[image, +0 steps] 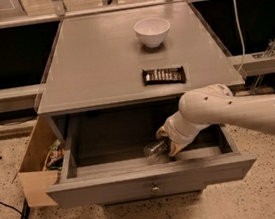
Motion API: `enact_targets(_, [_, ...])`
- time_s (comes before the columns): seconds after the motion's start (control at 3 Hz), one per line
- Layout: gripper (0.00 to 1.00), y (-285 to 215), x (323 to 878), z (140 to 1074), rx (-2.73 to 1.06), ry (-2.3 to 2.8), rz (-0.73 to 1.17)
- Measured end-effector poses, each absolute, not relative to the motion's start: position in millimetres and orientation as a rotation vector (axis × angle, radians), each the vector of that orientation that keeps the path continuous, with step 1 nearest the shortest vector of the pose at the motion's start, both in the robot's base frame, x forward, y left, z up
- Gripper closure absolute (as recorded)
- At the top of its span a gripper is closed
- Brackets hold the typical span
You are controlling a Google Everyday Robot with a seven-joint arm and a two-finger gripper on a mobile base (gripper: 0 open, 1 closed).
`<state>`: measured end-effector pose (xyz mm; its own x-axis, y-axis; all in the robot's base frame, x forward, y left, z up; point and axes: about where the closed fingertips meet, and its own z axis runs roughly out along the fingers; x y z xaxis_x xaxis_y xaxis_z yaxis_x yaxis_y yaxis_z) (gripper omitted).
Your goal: Place water bottle into top drawer
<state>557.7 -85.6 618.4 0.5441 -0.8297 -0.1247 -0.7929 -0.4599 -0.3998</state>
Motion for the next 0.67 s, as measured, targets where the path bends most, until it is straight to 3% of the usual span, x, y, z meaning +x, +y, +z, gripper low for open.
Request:
enact_targets(0.33, [0.00,-87.5,559.4,619.2,-2.370,1.331,-0.133])
enact_targets(0.67, [0.00,-87.5,559.4,619.2,-2.370,1.331,-0.133])
